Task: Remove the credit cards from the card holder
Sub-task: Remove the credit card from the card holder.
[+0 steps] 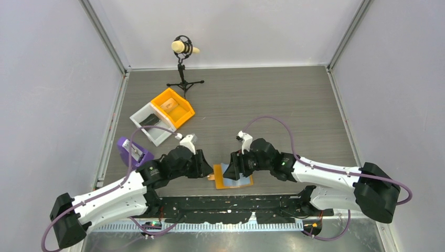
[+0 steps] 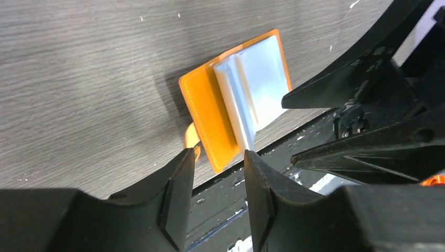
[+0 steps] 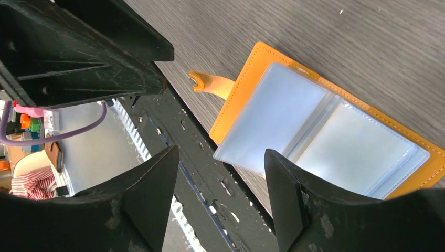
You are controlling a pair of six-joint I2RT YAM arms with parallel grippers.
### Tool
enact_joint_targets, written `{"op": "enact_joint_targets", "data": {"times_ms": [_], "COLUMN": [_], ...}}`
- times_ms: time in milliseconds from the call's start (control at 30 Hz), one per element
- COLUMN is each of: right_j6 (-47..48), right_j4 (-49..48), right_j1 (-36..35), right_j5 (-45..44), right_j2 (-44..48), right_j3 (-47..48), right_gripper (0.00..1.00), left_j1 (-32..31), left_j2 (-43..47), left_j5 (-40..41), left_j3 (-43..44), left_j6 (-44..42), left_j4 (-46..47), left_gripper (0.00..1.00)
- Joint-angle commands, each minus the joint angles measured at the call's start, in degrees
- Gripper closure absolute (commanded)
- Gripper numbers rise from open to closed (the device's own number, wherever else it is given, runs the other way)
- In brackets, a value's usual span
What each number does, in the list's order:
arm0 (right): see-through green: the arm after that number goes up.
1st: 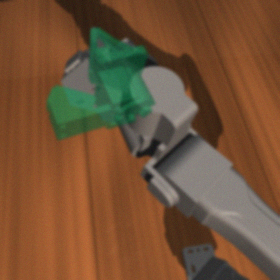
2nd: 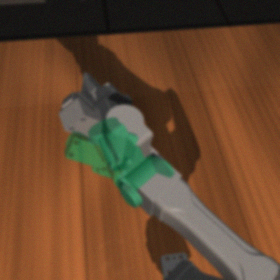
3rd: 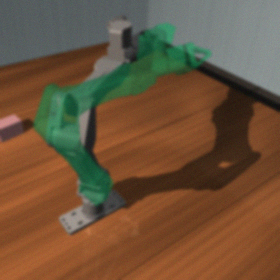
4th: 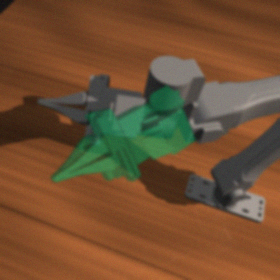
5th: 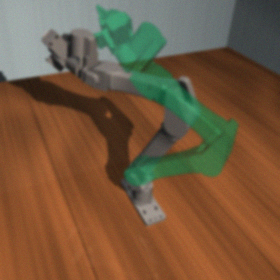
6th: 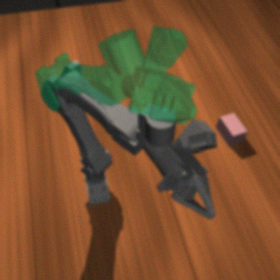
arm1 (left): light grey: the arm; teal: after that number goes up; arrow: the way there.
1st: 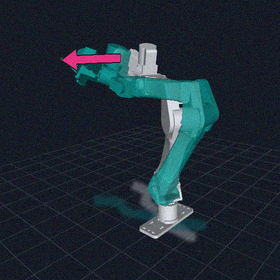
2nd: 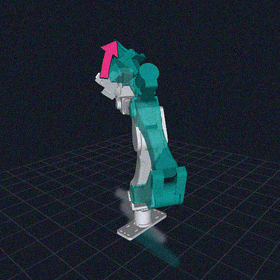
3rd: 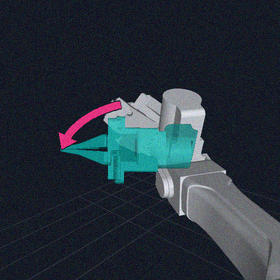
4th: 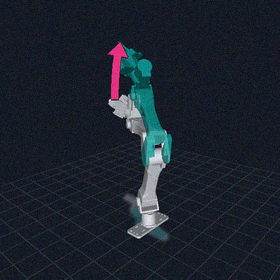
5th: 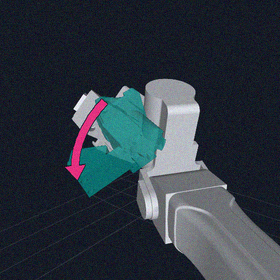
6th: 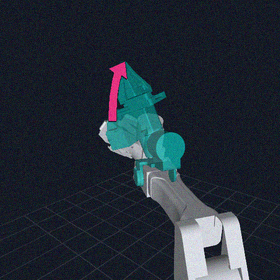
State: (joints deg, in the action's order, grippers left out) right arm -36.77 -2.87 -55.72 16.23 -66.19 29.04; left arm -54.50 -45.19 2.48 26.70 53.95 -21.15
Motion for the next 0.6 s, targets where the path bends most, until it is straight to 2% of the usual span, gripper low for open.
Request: {"op": "enact_joint_targets", "data": {"times_ms": [0,100,167,300,400,567], "right_j6": [0.2,-0.4,-0.2,0.4,1.1,1.9], "right_j4": [-2.9,-3.9,-2.2,3.4,8.4,11.0], "right_j1": [0.4,0.5,0.5,2.1,3.7,5.9], "right_j5": [1.2,3.0,0.7,-6.5,-10.5,-12.7], "right_j2": [-0.1,-4.0,-4.0,0.6,3.8,5.4], "right_j3": [1.6,3.1,3.8,3.2,2.3,-0.1], "right_gripper": [0.32,0.32,0.32,0.36,0.39,0.4], "left_j1": [0.2,0.2,0.2,0.2,0.1,-1.0], "left_j2": [2.0,2.4,2.6,0.5,-4.1,-15.3], "left_j5": [3.8,4.8,4.3,-1.8,-8.1,-12.8], "left_j3": [4.0,4.6,4.5,4.2,6.0,10.9], "left_j6": [1.0,1.1,1.0,-0.5,-1.7,-3.7], "left_j4": [-3.0,-4.2,-3.5,3.5,8.1,11.7], "left_gripper": [0.58,0.58,0.58,0.69,0.72,0.76]}}
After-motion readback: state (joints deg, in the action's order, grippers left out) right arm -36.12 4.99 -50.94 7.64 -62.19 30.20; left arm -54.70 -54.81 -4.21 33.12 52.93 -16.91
